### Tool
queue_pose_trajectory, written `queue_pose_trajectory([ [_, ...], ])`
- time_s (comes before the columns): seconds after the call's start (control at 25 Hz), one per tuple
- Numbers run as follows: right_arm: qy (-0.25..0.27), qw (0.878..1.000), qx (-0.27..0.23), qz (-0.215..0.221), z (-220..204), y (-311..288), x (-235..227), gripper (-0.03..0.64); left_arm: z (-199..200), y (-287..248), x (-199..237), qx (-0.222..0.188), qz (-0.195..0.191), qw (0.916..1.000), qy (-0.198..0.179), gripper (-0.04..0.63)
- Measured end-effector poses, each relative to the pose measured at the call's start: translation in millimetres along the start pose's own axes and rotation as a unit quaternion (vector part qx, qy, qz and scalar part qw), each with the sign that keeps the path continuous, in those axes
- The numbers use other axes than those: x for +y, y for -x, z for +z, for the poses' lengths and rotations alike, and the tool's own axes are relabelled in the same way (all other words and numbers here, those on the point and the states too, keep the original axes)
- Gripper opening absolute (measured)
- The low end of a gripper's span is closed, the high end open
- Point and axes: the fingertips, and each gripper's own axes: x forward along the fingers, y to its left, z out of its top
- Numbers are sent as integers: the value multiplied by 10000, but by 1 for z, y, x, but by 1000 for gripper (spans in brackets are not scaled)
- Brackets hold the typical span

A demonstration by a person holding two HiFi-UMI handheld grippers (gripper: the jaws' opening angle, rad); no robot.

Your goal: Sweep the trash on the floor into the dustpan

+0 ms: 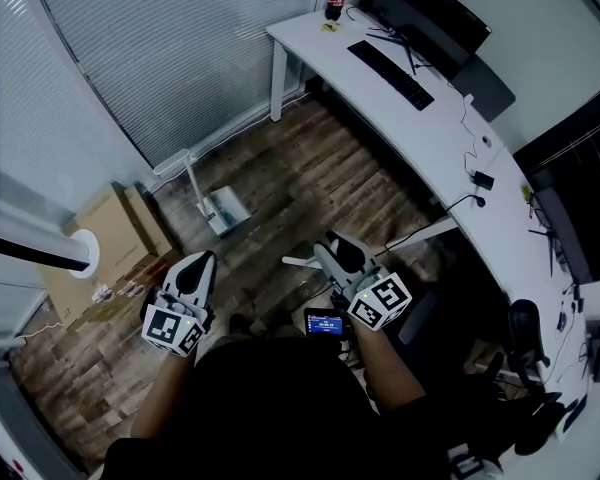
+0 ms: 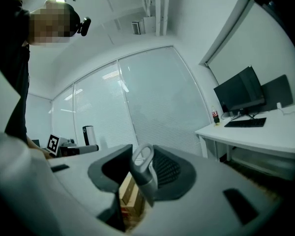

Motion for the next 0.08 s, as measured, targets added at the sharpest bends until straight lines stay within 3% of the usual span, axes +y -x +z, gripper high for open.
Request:
queue_pose_trajectory([
  [0.08, 31, 10000, 7, -36, 1, 0, 4, 130, -4, 4, 5, 14, 34, 10000, 44, -5],
])
